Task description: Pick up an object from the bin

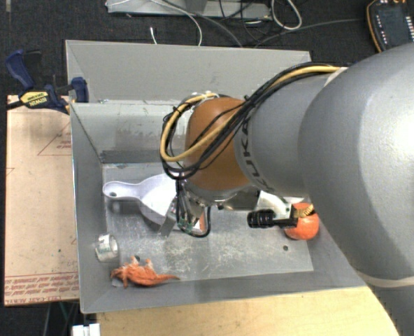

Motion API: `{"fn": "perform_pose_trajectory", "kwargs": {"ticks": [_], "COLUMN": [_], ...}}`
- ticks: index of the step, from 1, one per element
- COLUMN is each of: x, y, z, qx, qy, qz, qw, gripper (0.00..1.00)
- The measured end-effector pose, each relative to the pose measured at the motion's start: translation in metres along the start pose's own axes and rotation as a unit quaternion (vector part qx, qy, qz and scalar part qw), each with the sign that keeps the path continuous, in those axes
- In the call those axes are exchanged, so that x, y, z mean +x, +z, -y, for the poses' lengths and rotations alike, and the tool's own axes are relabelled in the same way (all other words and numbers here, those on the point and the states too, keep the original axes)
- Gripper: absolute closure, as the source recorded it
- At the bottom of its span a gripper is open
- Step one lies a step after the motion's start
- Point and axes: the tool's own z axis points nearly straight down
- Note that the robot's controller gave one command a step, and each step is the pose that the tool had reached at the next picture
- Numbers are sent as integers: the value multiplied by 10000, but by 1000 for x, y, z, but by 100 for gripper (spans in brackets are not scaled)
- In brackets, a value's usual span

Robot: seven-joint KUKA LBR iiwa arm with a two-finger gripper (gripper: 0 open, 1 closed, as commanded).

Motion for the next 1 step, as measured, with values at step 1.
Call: {"fn": "perform_pose_trajectory", "kwargs": {"ticks": [1], "x": [0], "y": [-16], "z": [0], "qx": [6], "qy": [-2], "qz": [-6], "qw": [10000], "gripper": [100]}}
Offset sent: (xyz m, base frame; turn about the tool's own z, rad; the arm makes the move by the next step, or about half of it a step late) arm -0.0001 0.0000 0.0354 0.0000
